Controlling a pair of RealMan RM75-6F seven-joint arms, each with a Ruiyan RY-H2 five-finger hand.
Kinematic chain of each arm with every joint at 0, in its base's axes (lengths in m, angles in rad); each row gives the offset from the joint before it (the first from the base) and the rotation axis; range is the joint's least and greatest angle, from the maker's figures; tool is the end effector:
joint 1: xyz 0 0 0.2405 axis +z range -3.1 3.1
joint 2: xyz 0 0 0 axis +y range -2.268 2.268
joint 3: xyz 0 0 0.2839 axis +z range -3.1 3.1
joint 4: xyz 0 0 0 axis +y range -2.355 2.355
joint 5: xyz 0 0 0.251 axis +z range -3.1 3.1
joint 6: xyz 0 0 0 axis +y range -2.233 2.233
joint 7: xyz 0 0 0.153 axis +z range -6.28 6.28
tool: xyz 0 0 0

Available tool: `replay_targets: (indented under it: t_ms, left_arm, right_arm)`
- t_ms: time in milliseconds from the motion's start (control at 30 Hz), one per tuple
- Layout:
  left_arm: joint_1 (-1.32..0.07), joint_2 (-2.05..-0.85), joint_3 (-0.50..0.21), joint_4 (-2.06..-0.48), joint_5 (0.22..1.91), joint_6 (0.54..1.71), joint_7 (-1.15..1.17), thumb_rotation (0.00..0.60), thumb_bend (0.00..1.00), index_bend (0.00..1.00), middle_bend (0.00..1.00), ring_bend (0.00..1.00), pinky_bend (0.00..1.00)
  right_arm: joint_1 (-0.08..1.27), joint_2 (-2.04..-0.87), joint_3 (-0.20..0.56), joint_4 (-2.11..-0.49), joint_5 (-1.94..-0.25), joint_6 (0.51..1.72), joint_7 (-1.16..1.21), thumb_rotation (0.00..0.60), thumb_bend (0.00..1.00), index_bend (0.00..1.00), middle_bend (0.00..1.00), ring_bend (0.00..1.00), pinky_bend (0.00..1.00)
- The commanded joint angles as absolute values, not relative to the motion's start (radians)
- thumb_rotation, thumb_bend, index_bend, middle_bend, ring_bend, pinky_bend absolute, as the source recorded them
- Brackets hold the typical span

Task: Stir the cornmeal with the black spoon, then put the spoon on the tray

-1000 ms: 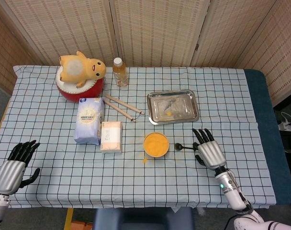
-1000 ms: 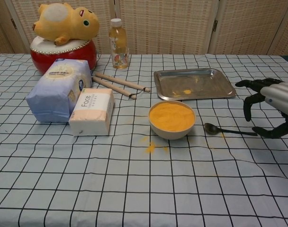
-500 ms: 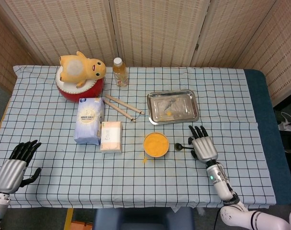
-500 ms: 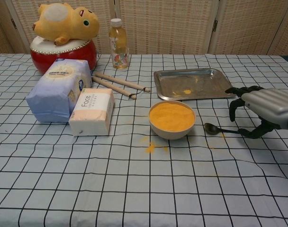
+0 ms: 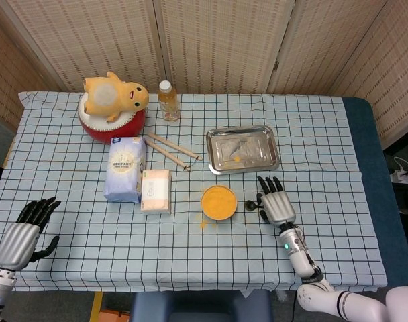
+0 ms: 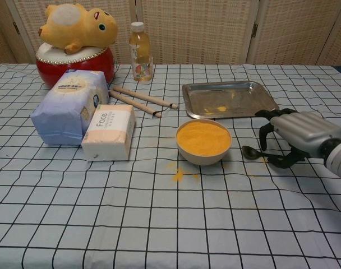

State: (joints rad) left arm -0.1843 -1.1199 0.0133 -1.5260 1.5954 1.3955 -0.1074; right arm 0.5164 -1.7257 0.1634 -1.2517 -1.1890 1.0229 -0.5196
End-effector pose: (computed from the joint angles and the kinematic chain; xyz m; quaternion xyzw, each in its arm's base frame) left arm -0.3518 0.2150 0.1164 -0.6621 -0.3873 -0.3858 0.5127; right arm -0.2528 -0.3369 -0.0982 0.7338 -0.3554 0.2811 0.5062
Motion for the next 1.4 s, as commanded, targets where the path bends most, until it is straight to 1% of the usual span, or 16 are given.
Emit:
replay_targets:
  t_ms: [33,133,800,967,1167,1400]
  left_arm:
    - [-0.186,-1.119,0.015,-1.525,1.599,1.394,-0.109,0.600,0.41,0.00,0.00,0.00,0.04]
    - [-0.187,-1.120,0.020,-1.524,1.605,1.394,-0.107,0.600,0.41,0.00,0.00,0.00,0.04]
    - [-0.189,-1.113,0.025,-1.528,1.602,1.392,-0.116,0.600,0.42,0.00,0.00,0.00,0.04]
    - [-0.193,-1.112,0.025,-1.527,1.598,1.385,-0.118,0.600,0.42,0.00,0.00,0.00,0.04]
    - [-0.194,-1.109,0.025,-1.528,1.597,1.384,-0.122,0.600,0.42,0.00,0.00,0.00,0.04]
    - [-0.194,-1.110,0.026,-1.527,1.600,1.388,-0.126,0.600,0.42,0.00,0.00,0.00,0.04]
  right_arm:
    - [0.522,-1.735,0.164,-1.243,-1.184,1.025,-0.519,0.600,0.32,0.49,0.00,0.00,0.00]
    - [0.526,-1.743,0.163,-1.236,-1.179,1.026,-0.522,0.600,0.37,0.50,0.00,0.00,0.00]
    - [0.537,-1.767,0.150,-1.218,-1.149,1.038,-0.544,0.600,0.37,0.50,0.00,0.00,0.00]
    - [0.539,-1.776,0.148,-1.210,-1.145,1.042,-0.545,0.600,0.37,0.52,0.00,0.00,0.00]
    - [0.536,-1.782,0.145,-1.207,-1.158,1.061,-0.535,0.600,0.37,0.58,0.00,0.00,0.00]
    - [0.532,-1.765,0.146,-1.230,-1.164,1.077,-0.535,0.600,0.37,0.60,0.00,0.00,0.00]
